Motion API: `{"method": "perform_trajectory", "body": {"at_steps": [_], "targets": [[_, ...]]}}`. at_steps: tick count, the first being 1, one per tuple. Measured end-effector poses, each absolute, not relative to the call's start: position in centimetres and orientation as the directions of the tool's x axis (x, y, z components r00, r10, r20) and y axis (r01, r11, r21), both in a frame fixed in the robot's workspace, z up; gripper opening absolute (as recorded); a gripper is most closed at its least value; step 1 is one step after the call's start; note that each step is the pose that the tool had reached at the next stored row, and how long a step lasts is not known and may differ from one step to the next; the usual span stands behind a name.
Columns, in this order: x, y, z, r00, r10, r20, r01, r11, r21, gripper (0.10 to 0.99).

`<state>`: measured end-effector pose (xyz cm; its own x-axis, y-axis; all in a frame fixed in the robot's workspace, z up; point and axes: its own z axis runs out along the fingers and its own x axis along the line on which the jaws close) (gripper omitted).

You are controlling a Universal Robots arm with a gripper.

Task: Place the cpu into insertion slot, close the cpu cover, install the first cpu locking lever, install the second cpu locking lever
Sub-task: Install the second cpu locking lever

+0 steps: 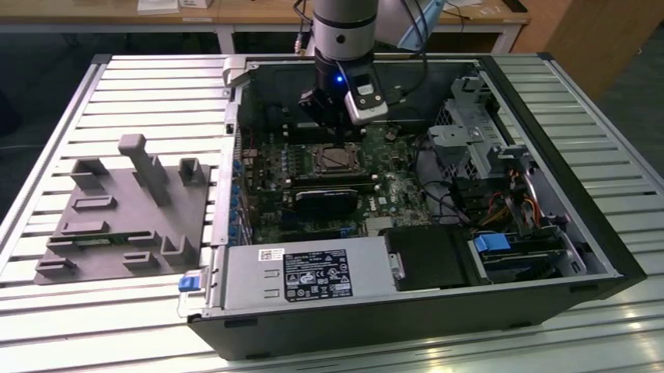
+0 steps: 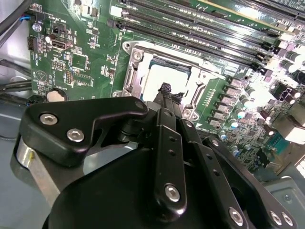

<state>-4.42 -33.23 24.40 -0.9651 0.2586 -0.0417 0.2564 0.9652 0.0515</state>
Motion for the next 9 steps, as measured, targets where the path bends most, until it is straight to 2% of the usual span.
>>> {"method": "perform_trajectory", "body": {"at_steps": [9], "targets": [[-4.43,-34.24,24.39,-0.965,0.259,-0.042,0.257,0.965,0.052,0.102]]}}
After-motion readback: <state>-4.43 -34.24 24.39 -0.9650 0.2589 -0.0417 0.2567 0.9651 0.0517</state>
